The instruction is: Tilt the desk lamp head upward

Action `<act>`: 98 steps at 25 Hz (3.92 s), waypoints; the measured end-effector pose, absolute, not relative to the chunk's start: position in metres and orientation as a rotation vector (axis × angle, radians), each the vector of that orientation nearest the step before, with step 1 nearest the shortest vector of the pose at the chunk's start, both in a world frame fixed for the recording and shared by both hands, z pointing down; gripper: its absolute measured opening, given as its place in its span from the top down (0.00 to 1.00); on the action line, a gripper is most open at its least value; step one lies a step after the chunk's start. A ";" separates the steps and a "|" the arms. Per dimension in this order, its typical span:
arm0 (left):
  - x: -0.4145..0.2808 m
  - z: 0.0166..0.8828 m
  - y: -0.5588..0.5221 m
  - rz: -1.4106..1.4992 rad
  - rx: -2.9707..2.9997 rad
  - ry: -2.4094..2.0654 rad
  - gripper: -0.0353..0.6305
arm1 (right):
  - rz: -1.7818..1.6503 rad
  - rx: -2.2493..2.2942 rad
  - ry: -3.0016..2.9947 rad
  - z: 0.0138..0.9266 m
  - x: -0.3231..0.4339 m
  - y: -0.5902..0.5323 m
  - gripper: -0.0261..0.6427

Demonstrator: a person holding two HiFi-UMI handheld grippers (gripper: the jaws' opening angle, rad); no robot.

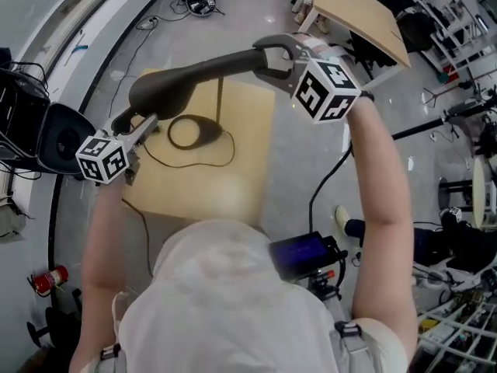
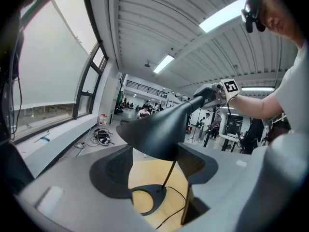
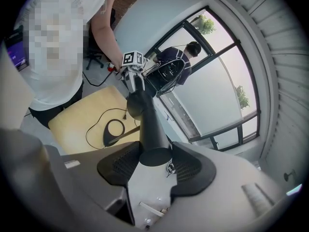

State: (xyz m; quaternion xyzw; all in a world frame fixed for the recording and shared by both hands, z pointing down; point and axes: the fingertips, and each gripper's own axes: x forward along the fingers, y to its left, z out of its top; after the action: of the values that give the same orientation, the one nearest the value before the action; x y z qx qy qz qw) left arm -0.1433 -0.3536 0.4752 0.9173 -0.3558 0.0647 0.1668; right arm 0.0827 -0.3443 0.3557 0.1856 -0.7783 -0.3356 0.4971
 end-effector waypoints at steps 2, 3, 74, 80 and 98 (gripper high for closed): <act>-0.144 0.470 -0.356 0.202 2.623 -1.020 0.51 | -0.800 0.461 -1.890 0.356 0.084 -0.346 0.63; -0.145 0.469 -0.355 0.214 2.627 -1.024 0.51 | -0.793 0.465 -1.895 0.358 0.084 -0.346 0.63; -0.152 0.345 -0.352 0.334 2.905 -1.308 0.59 | -0.629 0.666 -2.166 0.410 0.099 -0.339 0.64; -0.150 0.337 -0.353 0.367 2.913 -1.337 0.59 | -0.613 0.693 -2.191 0.415 0.099 -0.342 0.64; -0.139 0.302 -0.343 0.432 3.000 -1.397 0.62 | -0.512 0.741 -2.282 0.424 0.094 -0.338 0.65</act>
State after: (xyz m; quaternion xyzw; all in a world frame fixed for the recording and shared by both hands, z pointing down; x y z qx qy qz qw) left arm -0.1390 -0.3426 0.3025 0.8945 -0.4167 0.1287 -0.0977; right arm 0.0941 -0.3376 0.4238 0.2843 -0.8756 -0.1964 0.3376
